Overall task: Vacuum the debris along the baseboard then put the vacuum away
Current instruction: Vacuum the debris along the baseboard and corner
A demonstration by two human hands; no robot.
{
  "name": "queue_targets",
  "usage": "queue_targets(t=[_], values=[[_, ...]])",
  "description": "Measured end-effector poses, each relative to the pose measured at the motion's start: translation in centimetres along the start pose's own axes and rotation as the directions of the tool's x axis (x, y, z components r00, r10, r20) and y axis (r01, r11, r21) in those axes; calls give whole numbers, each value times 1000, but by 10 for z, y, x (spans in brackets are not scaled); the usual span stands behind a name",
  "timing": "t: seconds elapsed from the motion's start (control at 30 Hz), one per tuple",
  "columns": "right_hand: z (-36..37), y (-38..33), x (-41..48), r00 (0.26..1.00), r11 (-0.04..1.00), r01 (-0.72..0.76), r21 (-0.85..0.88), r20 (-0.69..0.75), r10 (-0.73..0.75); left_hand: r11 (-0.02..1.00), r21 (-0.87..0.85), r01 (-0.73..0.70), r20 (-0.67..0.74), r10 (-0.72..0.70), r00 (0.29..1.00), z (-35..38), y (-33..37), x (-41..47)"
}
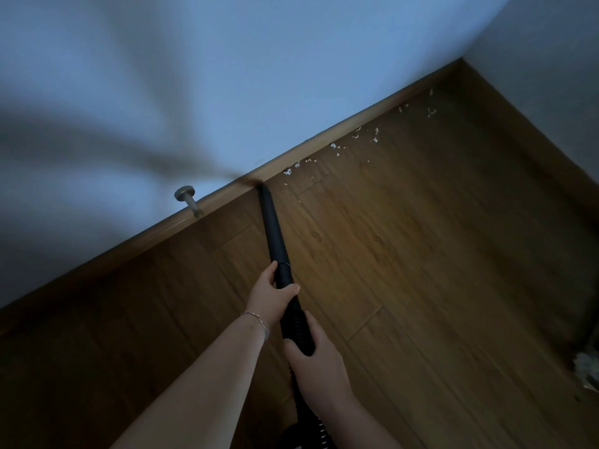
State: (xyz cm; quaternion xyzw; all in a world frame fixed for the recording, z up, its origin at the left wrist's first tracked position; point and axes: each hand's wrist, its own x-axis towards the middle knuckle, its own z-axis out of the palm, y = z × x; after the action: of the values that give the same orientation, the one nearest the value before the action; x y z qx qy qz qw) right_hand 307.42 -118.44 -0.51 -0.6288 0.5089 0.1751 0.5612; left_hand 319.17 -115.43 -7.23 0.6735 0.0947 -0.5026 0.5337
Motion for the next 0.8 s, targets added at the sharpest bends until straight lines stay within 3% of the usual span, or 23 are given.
queue_targets(t=[0.53,0.8], values=[[-51,12,-24,991,991,-121,55,-54,124,975,202,90,67,-105,992,65,12,-29],[-62,1,-5,993,991,-114,67,-18,116,976,209,65,-2,-66,998,68,23,-14]])
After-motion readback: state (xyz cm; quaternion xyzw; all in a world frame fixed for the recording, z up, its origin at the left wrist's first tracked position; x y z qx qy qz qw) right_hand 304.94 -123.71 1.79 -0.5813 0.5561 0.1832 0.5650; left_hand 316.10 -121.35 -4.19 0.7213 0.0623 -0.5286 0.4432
